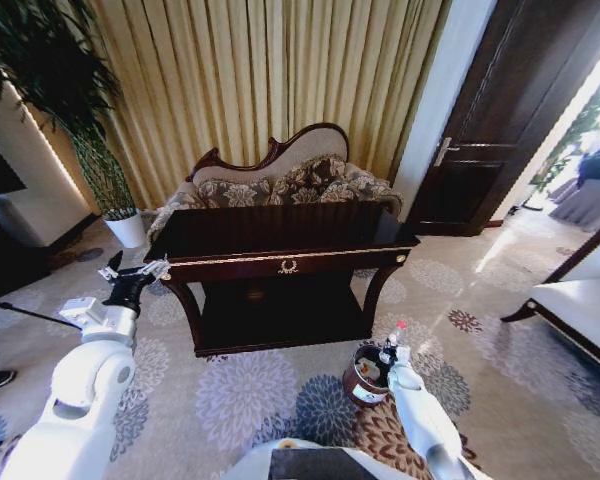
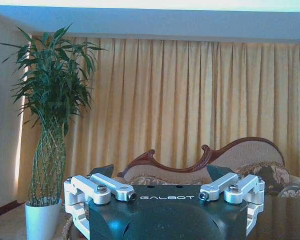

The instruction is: Move to the front of the table and place the trash on the table into the trash bin.

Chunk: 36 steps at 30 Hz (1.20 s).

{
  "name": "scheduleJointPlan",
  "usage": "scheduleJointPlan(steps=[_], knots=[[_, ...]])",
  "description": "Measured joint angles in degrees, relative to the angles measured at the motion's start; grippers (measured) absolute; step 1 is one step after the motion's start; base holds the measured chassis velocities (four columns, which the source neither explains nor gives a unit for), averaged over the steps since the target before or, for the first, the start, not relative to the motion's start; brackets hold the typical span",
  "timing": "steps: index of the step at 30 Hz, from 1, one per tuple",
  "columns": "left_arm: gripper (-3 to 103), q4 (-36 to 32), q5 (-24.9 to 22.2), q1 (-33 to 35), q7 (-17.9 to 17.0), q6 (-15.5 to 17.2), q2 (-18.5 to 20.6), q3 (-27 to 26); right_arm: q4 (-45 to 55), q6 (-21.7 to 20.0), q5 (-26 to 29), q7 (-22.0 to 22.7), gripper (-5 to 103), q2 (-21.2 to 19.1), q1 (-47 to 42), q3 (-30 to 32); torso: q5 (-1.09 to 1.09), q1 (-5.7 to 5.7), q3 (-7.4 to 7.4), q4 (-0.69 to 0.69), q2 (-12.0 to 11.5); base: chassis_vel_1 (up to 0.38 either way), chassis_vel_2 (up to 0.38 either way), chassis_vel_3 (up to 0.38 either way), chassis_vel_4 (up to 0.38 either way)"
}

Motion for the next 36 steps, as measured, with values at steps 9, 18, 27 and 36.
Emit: scheduleJointPlan(steps=[9,18,27,36], knots=[[100,0.1,0.2,-0.1,0.4,0.0,0.3,0.3,-0.4,1.0,0.3,0.0,65,0.4,0.4,-0.1,-0.01,0.00,0.00,0.00,0.0,0.000,0.000,0.000,0.000],[100,0.1,0.8,-0.1,0.7,-0.4,0.1,1.9,0.9,0.8,0.4,0.0,97,-0.6,1.2,0.0,-0.01,0.00,0.00,-0.01,0.0,0.000,0.000,0.000,0.000],[100,-0.4,0.1,-0.7,0.2,-1.5,-0.5,0.6,28.7,0.6,6.7,0.0,100,0.2,-11.6,4.8,0.00,0.00,0.00,-0.03,0.0,0.000,0.000,0.000,0.000],[100,0.5,1.9,-0.8,0.1,-1.4,-0.2,1.7,77.4,-14.4,16.3,0.0,100,-0.4,-29.3,6.8,-0.04,0.00,0.00,0.00,0.0,0.000,0.000,0.000,0.000]])
